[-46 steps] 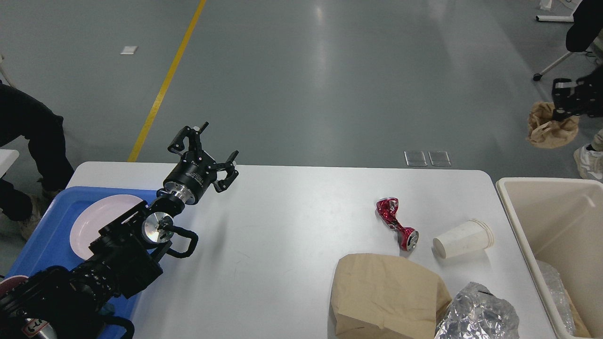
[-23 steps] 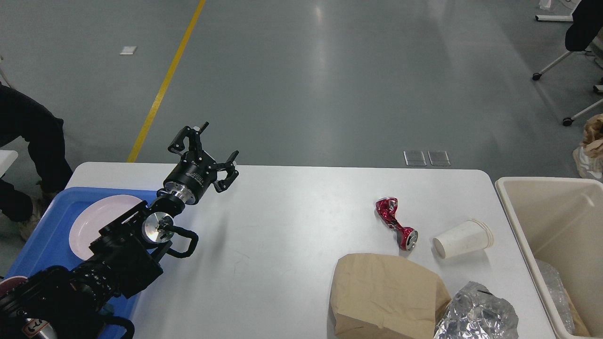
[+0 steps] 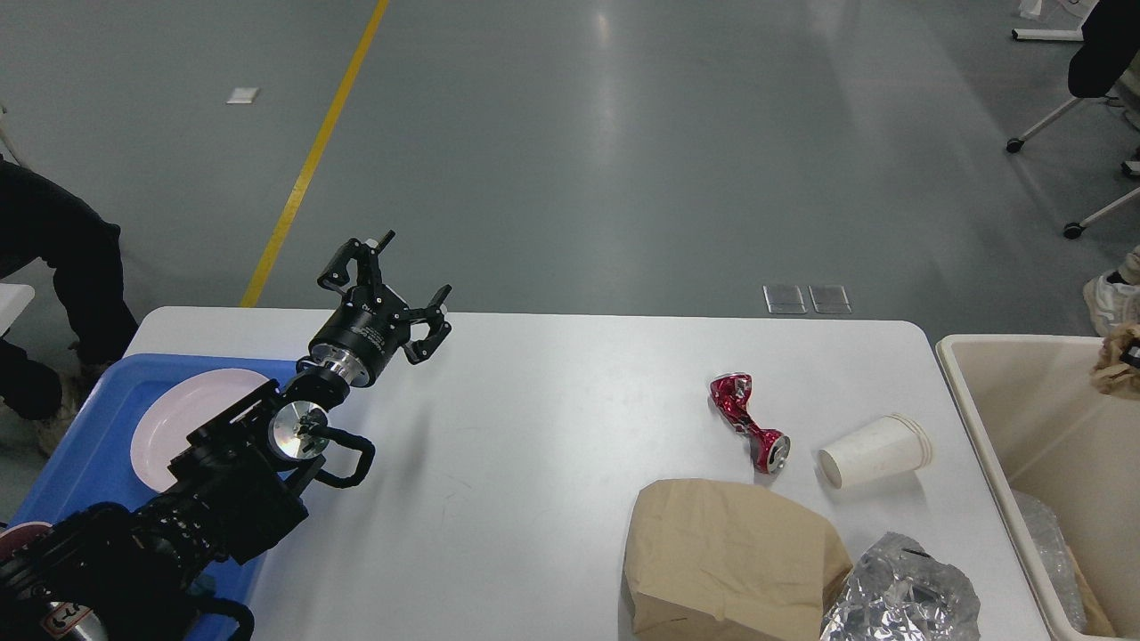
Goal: Tidy desktop
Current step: 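Lift the brown paper and drop it into the white bin, then return the right gripper from the bin toward the table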
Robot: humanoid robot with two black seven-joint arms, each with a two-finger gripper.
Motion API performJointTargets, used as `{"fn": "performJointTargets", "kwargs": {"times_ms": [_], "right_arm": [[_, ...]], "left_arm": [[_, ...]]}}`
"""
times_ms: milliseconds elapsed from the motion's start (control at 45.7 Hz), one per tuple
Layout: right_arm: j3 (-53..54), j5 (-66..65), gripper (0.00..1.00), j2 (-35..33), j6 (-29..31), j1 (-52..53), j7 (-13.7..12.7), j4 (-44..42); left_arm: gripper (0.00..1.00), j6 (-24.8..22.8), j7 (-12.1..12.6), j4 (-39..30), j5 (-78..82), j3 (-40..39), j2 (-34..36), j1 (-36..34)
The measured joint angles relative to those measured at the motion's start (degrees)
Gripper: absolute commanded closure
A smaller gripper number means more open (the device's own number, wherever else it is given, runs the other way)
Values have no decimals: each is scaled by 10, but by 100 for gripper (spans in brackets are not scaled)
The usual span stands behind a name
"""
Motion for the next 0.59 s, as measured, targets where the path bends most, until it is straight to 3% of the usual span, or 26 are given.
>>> {"fn": "performJointTargets", "kwargs": {"times_ms": [88, 109, 219, 306, 591], "right_arm": [[37, 3, 100, 10, -2, -33, 0, -21], [48, 3, 94, 14, -3, -41, 0, -26], [77, 3, 31, 27, -4, -74, 1, -42], [84, 3, 3, 31, -5, -84, 1, -50], [79, 3, 0, 34, 0, -84, 1, -50]], "left_arm": [[3, 0, 0, 0, 0, 0, 0, 0], [3, 0, 0, 0, 0, 0, 0, 0], [3, 0, 0, 0, 0, 0, 0, 0], [3, 0, 0, 0, 0, 0, 0, 0], [3, 0, 0, 0, 0, 0, 0, 0]]}}
